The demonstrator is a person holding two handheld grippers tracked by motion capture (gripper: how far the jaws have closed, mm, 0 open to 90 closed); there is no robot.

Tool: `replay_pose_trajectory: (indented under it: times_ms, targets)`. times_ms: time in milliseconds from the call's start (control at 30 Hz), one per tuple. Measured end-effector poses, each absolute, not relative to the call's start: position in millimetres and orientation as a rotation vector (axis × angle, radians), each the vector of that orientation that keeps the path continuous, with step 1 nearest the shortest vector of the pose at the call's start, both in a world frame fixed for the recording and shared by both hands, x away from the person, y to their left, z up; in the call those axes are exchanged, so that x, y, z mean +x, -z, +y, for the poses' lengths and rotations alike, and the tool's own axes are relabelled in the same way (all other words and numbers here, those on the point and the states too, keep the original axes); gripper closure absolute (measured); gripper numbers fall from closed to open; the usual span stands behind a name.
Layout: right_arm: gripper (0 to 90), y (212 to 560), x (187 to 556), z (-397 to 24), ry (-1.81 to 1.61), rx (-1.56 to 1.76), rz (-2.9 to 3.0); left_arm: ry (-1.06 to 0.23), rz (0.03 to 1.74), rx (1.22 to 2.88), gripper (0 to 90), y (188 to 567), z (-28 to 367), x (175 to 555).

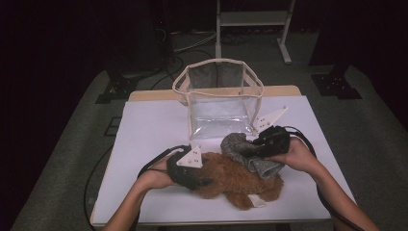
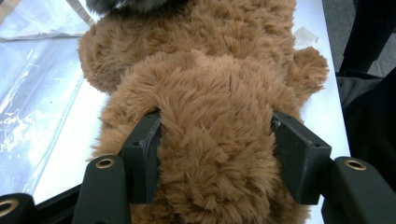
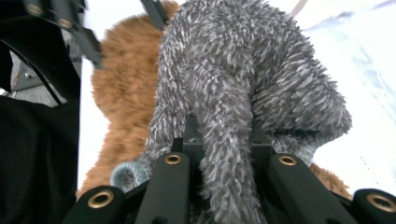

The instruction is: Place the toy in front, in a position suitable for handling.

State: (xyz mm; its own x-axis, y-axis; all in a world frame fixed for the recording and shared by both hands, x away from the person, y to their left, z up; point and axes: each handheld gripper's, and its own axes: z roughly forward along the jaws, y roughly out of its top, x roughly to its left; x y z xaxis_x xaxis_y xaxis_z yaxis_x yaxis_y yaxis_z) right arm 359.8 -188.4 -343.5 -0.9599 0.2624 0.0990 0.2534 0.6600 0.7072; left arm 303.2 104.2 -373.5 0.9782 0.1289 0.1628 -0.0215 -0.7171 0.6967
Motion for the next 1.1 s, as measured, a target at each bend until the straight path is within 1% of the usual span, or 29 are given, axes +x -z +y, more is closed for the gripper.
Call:
replay_pose_trajectory:
  times_ms: [100,233,300,367,433,533,600,767,833,933,1000,1100]
  targets:
    - [75.4,353,362,-189,-1.219,0.468,2.885,-0.249,0.089,2.345,37.4,373,105,303]
    - [75.7,361,346,-194,-1.235,0.476,2.875,-0.25,0.104,2.342,27.6,364,106,306]
    - [75.8,363,335,-197,-1.255,0.473,2.864,-0.225,0.107,2.327,26.9,361,105,305]
    - [75.8,363,326,-199,-1.258,0.456,2.866,-0.212,0.111,2.326,28.8,359,103,304]
    - [75.8,362,321,-200,-1.264,0.439,2.861,-0.217,0.096,2.345,33.4,361,101,301]
    - [75.8,357,319,-199,-1.247,0.407,2.859,-0.214,0.079,2.366,39.2,367,98,297]
    - [75.8,353,321,-197,-1.249,0.399,2.855,-0.223,0.08,2.371,40.7,369,98,295]
    - [75.7,337,339,-177,-1.256,0.36,2.84,-0.231,0.068,2.372,42.1,371,98,293]
    - [75.6,333,353,-157,-1.249,0.328,2.85,-0.239,0.057,2.379,42.1,371,97,291]
    - [75.6,336,360,-141,-1.176,0.31,2.885,-0.245,0.055,2.373,42.1,372,98,289]
    - [75.6,342,362,-138,-1.13,0.325,2.914,-0.24,0.059,2.363,42.1,373,100,289]
    - [75.6,349,361,-151,-1.156,0.361,2.917,-0.232,0.056,2.358,42.1,373,102,289]
